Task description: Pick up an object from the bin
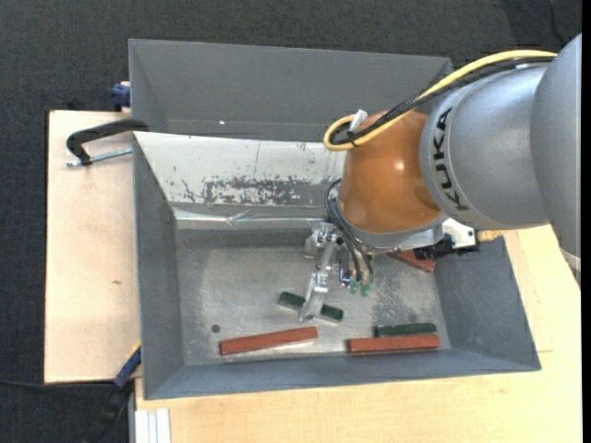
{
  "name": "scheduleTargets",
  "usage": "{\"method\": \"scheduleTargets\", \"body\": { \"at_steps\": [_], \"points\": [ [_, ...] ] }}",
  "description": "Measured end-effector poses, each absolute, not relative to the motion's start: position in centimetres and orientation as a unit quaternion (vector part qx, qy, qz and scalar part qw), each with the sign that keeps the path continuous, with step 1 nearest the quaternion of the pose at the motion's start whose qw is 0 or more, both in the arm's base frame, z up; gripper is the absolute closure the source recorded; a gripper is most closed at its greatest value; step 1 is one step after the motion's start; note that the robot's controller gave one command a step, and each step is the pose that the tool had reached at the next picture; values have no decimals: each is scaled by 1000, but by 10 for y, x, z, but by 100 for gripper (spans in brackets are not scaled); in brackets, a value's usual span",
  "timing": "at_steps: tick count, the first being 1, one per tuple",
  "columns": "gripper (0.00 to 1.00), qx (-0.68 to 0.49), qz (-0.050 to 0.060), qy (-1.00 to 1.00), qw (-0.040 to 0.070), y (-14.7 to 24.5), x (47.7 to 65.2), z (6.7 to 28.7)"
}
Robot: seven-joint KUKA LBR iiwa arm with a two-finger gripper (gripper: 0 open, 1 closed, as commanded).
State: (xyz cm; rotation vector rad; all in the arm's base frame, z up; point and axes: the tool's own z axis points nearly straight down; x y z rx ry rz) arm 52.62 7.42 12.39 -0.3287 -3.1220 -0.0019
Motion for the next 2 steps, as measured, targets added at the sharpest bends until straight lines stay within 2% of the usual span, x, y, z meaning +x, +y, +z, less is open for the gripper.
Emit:
{"method": "scheduleTargets", "body": {
  "at_steps": [1,2],
  "points": [
    [0,-179,-1,-984,-1,83,528,82],
    [100,-202,-1,-979,1,97,512,70]
  ]
}}
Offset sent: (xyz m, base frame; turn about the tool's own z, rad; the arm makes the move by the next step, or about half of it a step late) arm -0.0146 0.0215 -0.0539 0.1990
